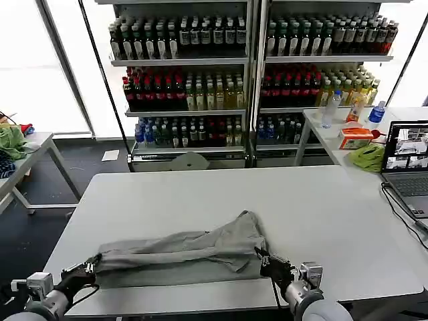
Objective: Fold and organize the clothes.
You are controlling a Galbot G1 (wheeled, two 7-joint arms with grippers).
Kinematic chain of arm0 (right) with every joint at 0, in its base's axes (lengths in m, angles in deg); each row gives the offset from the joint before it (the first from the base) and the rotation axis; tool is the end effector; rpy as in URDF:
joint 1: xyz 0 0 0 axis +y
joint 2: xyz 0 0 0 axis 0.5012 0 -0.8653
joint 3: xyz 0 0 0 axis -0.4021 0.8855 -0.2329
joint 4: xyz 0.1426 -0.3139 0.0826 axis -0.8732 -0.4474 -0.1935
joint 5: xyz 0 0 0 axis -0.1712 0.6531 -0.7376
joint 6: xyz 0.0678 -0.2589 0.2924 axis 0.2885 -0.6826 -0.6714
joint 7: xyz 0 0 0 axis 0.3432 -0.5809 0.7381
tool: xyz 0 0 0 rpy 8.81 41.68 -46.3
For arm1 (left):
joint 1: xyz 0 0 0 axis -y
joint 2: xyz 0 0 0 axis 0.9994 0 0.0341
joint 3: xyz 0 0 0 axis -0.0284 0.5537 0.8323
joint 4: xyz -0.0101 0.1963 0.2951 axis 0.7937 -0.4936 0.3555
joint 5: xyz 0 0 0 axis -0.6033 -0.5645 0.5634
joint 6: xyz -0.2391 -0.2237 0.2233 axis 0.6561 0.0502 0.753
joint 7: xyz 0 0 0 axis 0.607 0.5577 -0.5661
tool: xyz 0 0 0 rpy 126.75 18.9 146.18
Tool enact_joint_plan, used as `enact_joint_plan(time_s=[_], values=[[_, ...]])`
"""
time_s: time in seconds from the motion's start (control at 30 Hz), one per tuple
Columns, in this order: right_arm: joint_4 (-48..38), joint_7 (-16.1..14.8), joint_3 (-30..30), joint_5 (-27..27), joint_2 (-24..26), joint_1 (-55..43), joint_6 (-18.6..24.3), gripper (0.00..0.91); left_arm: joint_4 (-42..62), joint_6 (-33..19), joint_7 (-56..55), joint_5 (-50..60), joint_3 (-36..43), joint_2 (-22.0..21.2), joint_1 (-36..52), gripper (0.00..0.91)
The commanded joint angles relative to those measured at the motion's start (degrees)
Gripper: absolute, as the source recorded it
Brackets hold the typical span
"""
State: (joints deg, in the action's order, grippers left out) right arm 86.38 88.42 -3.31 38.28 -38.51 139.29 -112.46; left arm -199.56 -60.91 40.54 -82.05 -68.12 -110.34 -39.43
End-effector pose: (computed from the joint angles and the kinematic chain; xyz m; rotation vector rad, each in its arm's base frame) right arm 0.2579 0.0066 -0.2642 0.3714 -2.5351 -0.2983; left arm 0.2175 0.1633 -0.2649 -0.0205 -2.5427 0.0115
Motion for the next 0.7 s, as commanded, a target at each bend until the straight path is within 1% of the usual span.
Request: enact_joint_plan(time_s=[0.03, 0.13, 0.27, 0.4, 0.5, 0.6, 0.67, 0.7], values=[[-2.09, -0.48, -0.26, 1.0, -0.21, -2.03, -0.01, 0.907, -1.03, -1.48, -0.41, 3.29, 3.24, -5.04, -3.31, 0.907], [-2.88, -0.57, -0.37, 0.97, -0.37, -3.74, -0.04, 0.907, -0.93, -1.67, -0.63, 3.6, 3.53, -5.92, -2.55, 0.907], [-3.04, -1.84, -1.84, 0.79, 0.16, -4.34, -0.05, 0.907, -1.53, -1.62, -0.77, 3.67, 1.98, -6.15, -2.97, 0.907], [-0.61, -3.77, -5.35, -0.09, 1.56, -3.04, 0.0, 0.907, -3.47, -1.54, -1.38, 2.93, -1.47, -5.19, -2.73, 0.907], [1.1, -5.16, -8.06, 0.34, 2.65, -2.63, 0.09, 0.907, -4.49, -1.45, -1.99, 1.92, -3.33, -4.15, -2.13, 0.907], [2.29, -6.94, -10.21, 1.91, 3.94, -2.17, 2.56, 0.907, -5.27, -1.47, -2.02, 0.54, -5.1, -3.82, -1.4, 0.907], [3.27, -7.21, -12.06, 1.98, 4.52, -2.01, 4.18, 0.907, -5.49, -1.53, -2.18, -0.11, -5.74, -3.78, -0.87, 0.907], [3.82, -7.87, -12.92, 3.11, 4.83, -1.85, 6.18, 0.907, -5.59, -1.63, -2.16, -0.46, -6.18, -3.69, -0.46, 0.907]])
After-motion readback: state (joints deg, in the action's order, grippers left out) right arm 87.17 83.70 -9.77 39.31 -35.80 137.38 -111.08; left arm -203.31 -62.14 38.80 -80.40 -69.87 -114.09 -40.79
